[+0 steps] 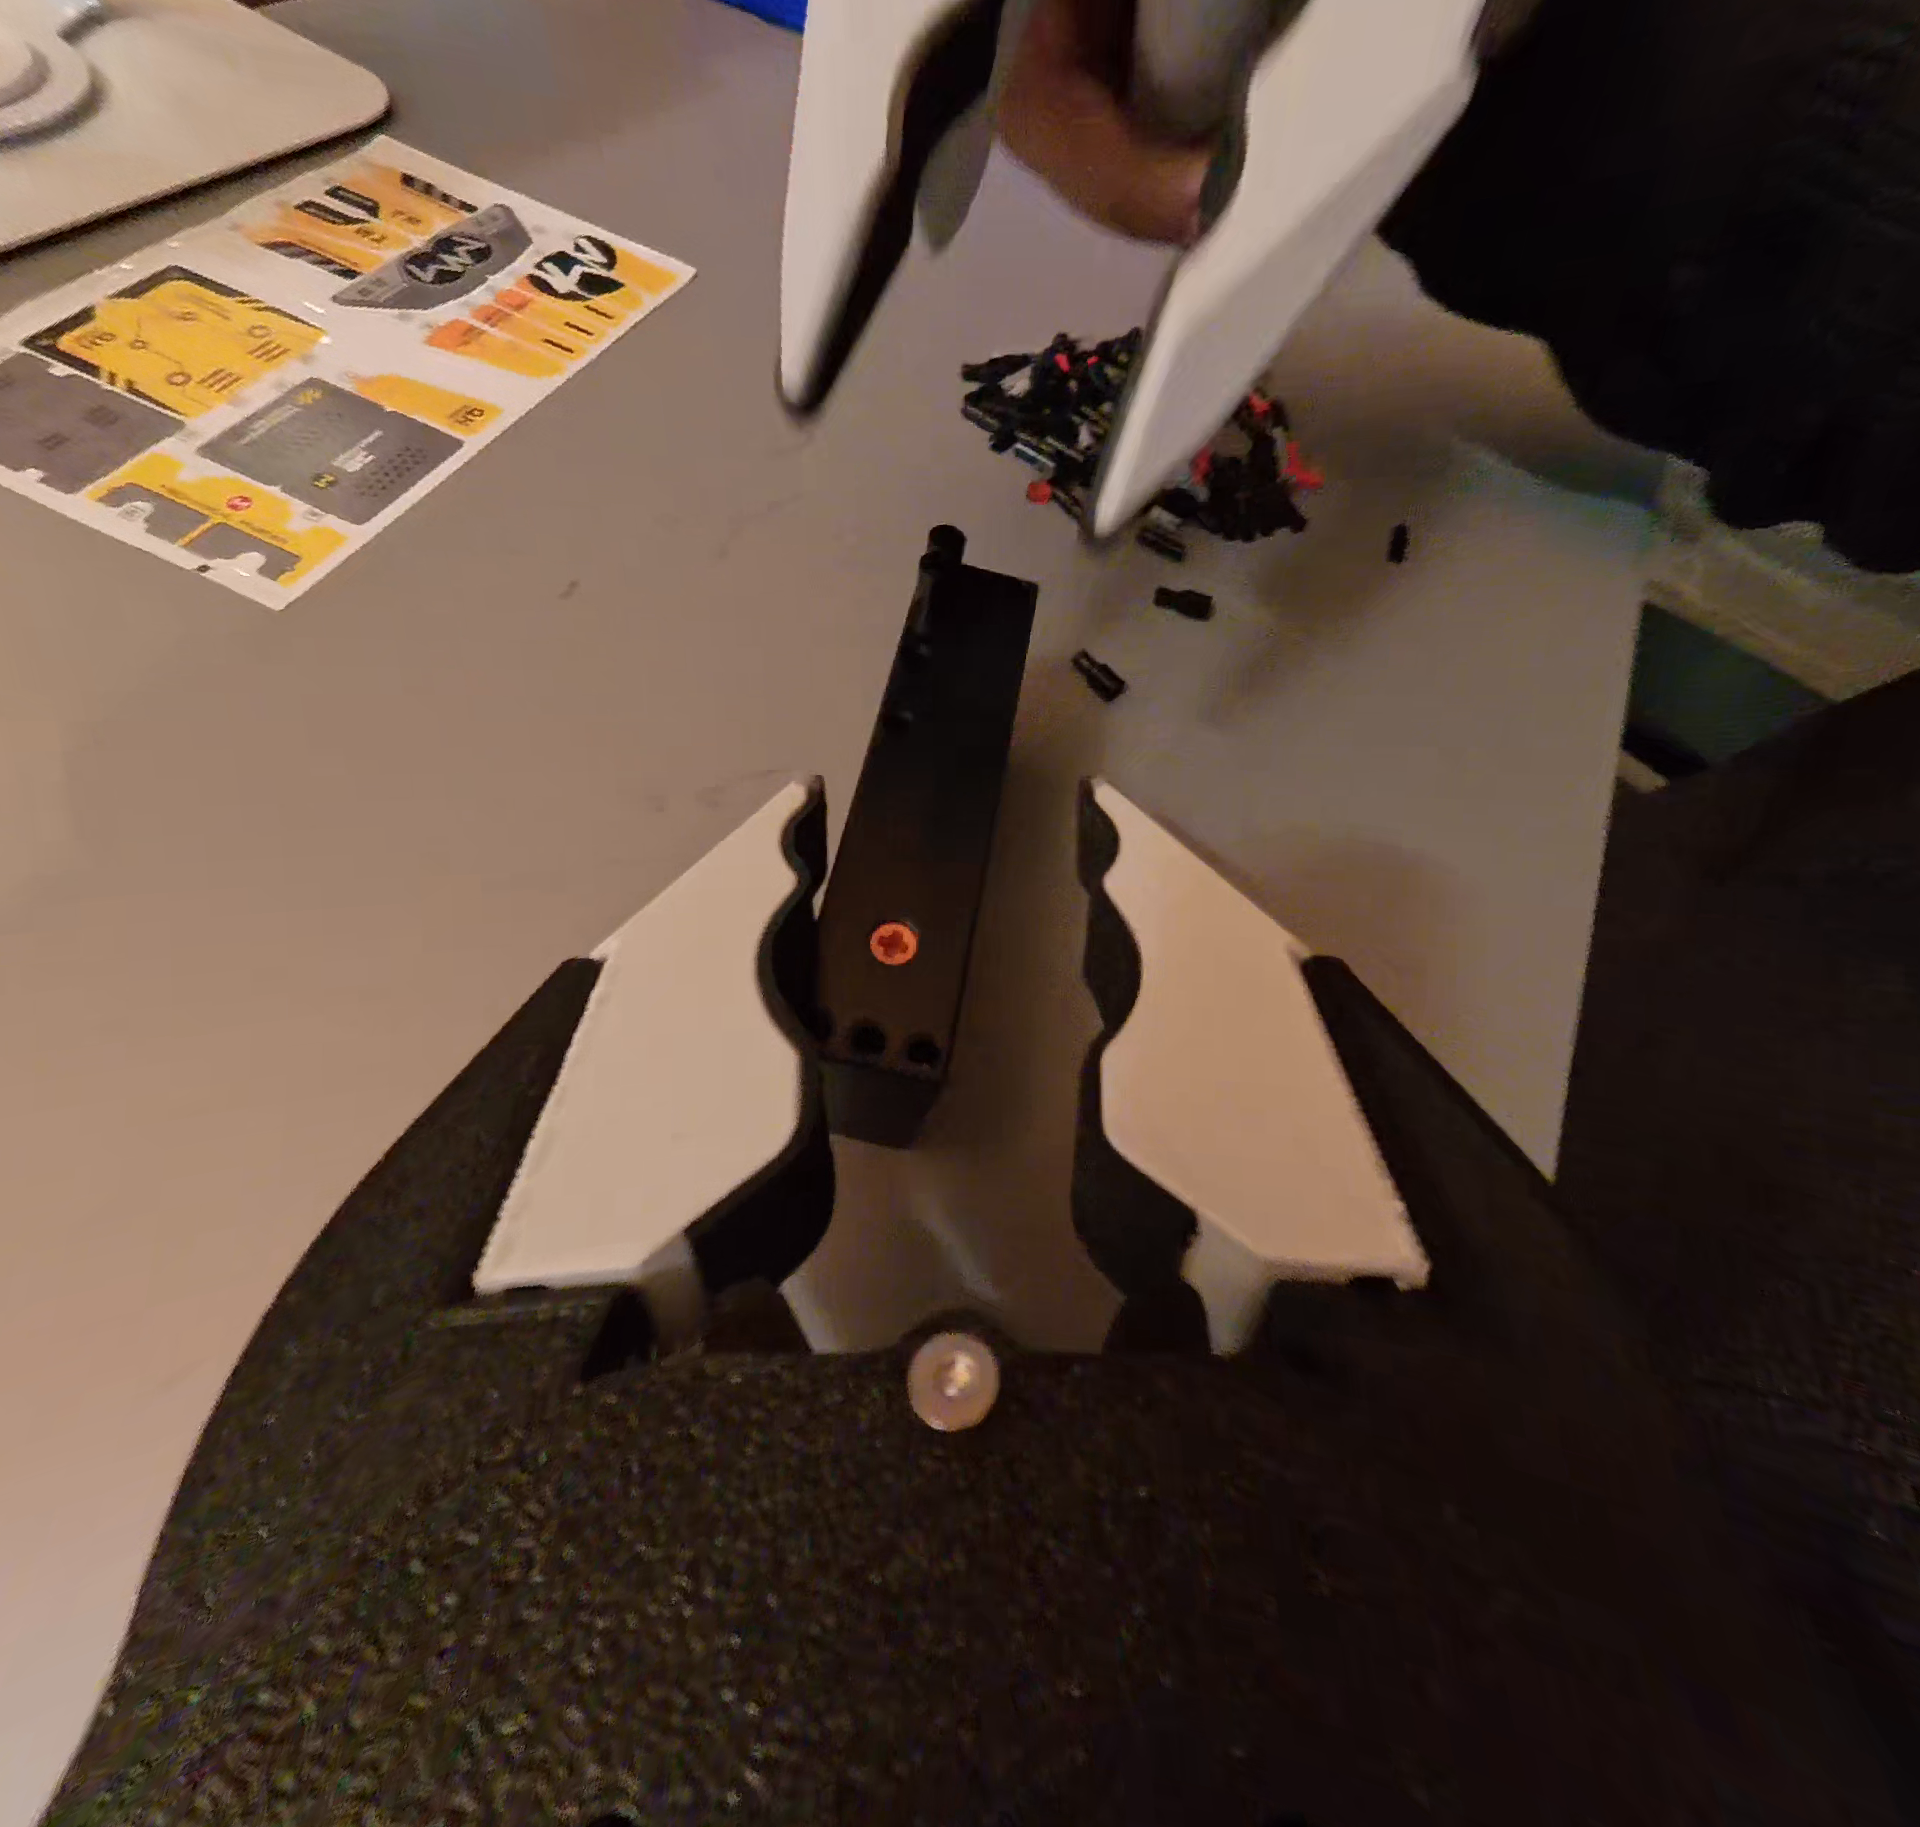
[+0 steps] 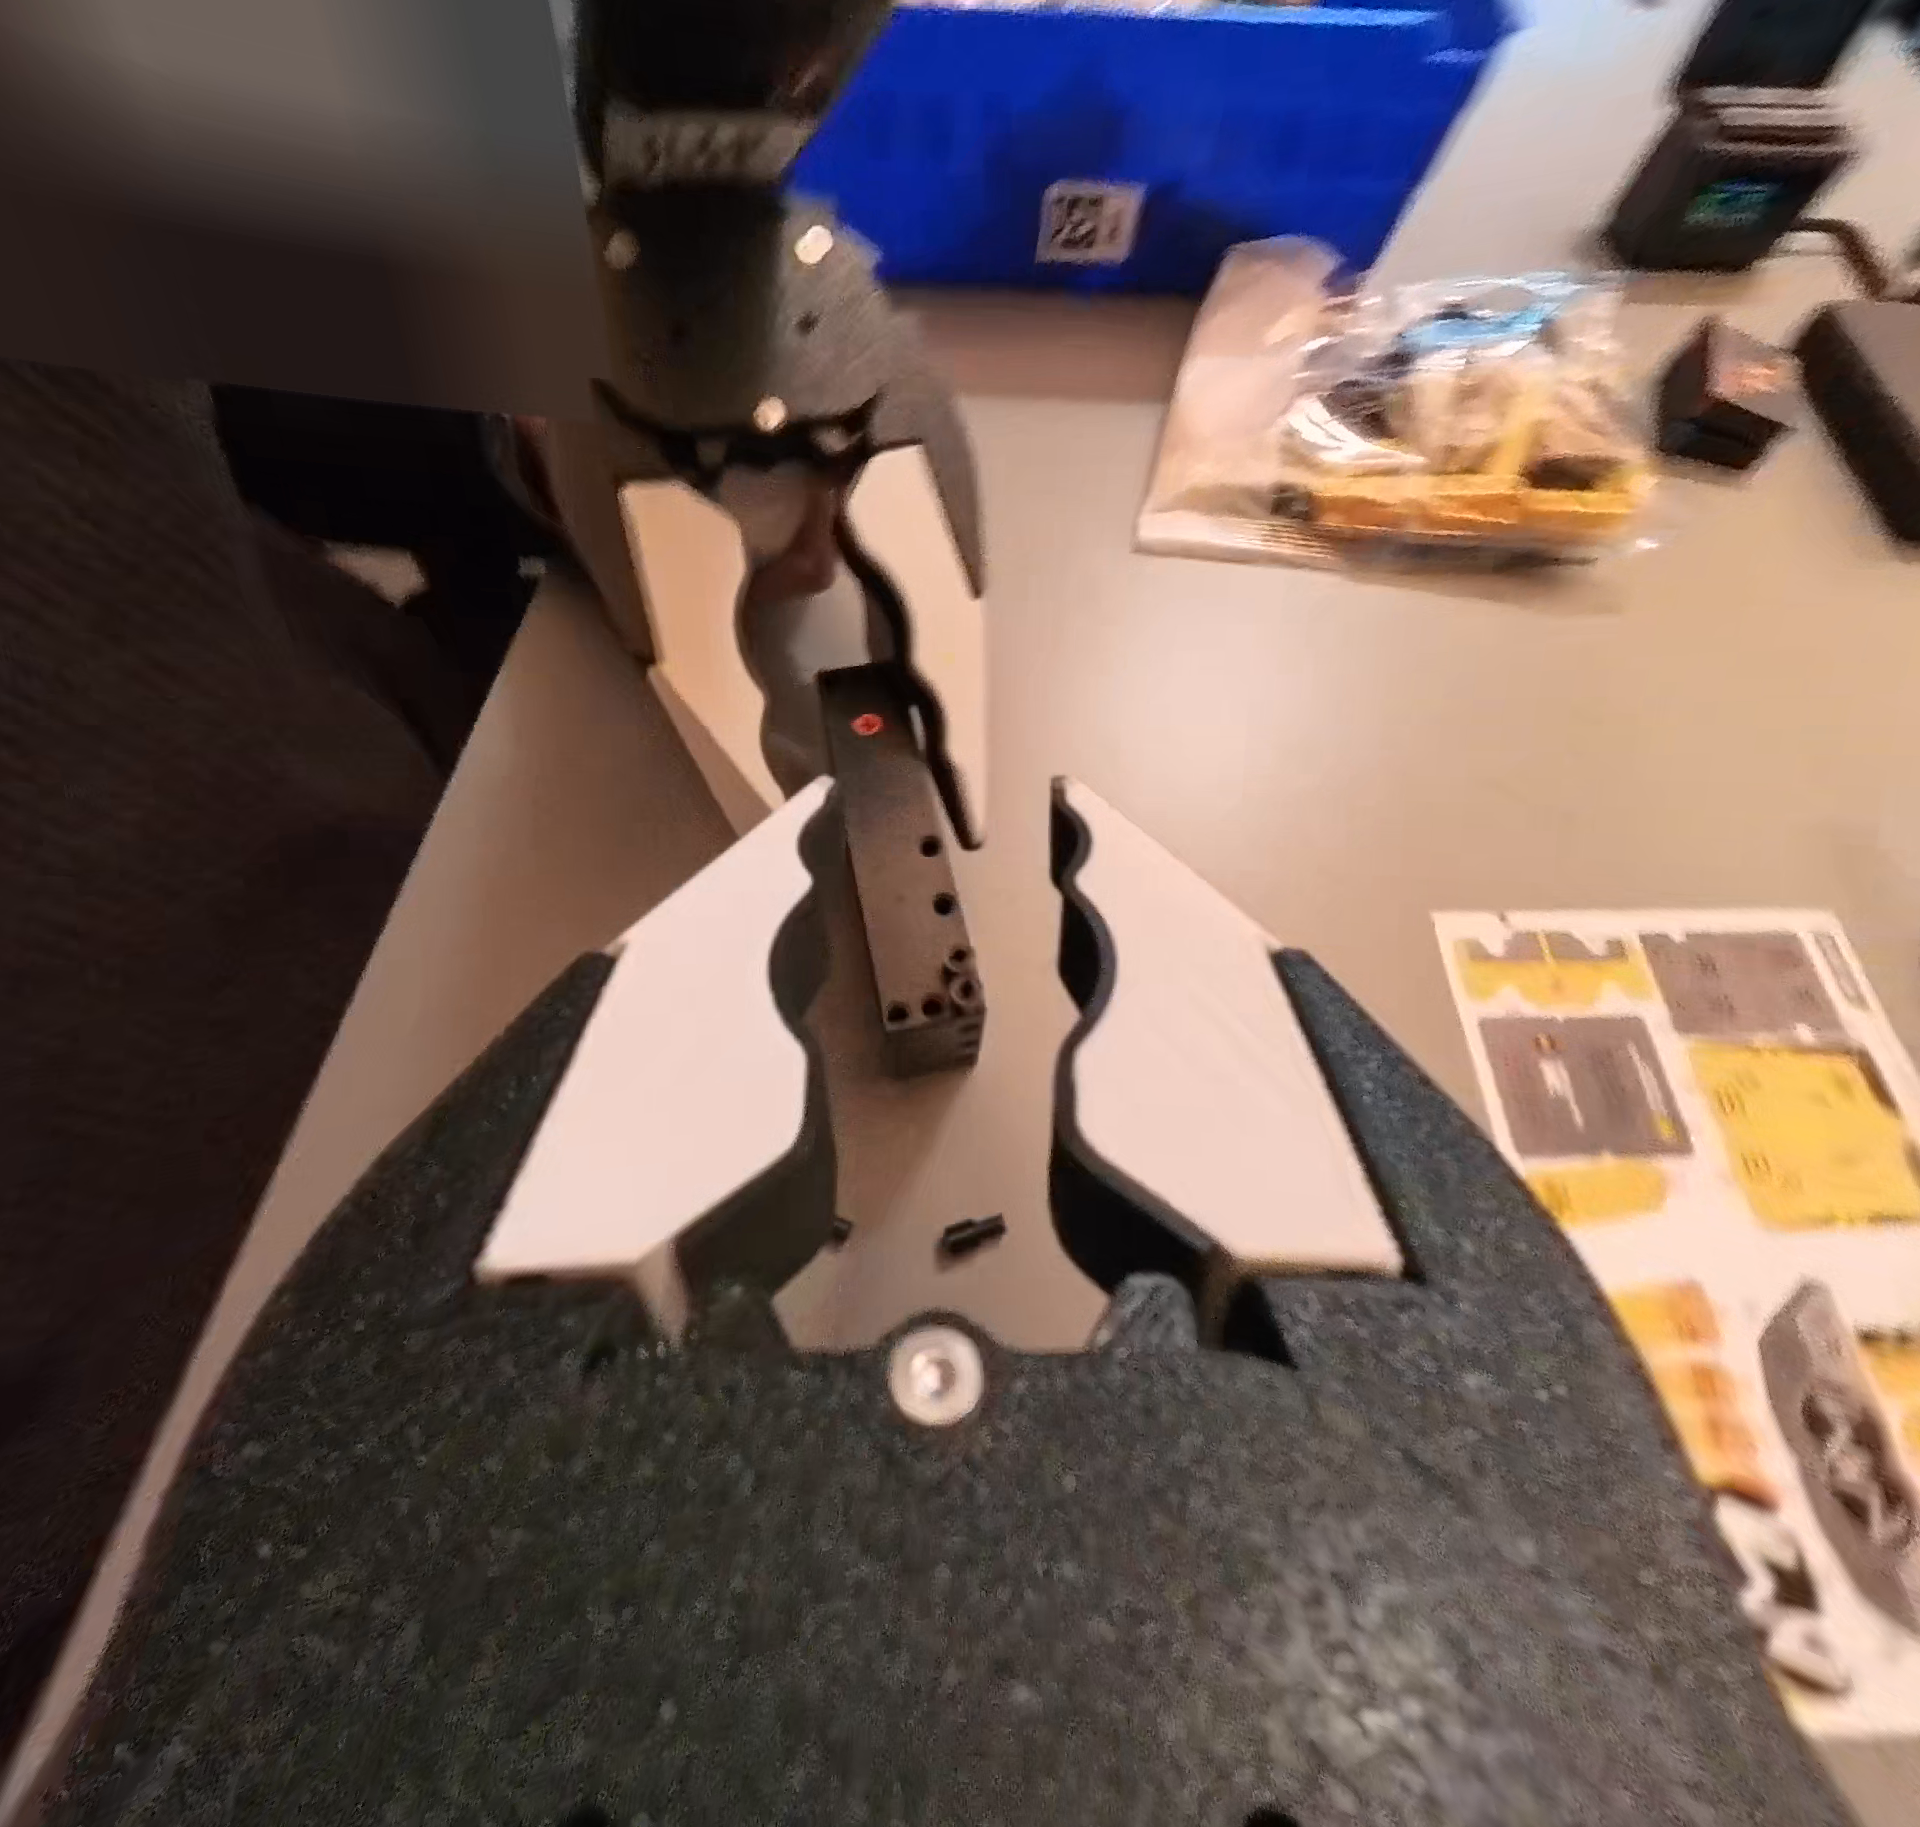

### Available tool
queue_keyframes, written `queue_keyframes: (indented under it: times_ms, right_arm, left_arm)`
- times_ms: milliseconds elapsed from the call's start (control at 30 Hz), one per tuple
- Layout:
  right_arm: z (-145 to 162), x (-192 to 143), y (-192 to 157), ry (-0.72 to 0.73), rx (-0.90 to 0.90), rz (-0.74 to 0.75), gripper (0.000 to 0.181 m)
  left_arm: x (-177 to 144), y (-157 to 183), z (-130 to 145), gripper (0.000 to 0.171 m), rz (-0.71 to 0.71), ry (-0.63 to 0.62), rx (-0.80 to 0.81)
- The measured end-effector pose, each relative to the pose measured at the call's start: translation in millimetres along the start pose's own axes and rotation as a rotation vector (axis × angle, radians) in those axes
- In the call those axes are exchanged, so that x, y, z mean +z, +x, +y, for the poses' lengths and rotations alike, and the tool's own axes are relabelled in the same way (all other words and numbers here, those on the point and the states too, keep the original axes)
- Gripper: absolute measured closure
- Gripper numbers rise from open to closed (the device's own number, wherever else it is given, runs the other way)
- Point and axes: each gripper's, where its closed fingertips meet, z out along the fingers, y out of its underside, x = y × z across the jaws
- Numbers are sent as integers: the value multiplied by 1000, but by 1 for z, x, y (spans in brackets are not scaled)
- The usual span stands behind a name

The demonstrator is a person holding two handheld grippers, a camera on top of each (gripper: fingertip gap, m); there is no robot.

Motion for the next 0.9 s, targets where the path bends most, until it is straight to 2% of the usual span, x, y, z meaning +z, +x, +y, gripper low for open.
queue_keyframes:
  times_ms: [100,200,367,433,500,633,733,833,900]
  right_arm:
    - [3,-30,22,81,195,171,142]
    - [39,-50,37,35,419,383,141]
    - [87,-38,11,-25,628,507,143]
    - [108,-32,7,-125,623,585,155]
    - [119,-30,7,-204,579,665,157]
    - [119,-23,10,-259,532,701,159]
    - [126,-17,11,-319,513,686,172]
    - [125,-16,11,-335,491,694,173]
    - [111,-17,11,-266,454,694,173]
  left_arm:
    - [1,-6,1,142,-66,-8,23]
    - [0,-12,0,143,-128,-3,37]
    - [0,-16,0,144,-173,-5,49]
    - [0,-16,0,142,-162,-5,40]
    - [-3,-16,-3,141,-155,23,27]
    - [-15,-17,-14,139,-135,122,-7]
    - [-23,-15,-21,138,-119,185,-8]
    - [-28,-12,-26,138,-108,225,-3]
    - [-30,-5,-32,137,-71,265,-11]
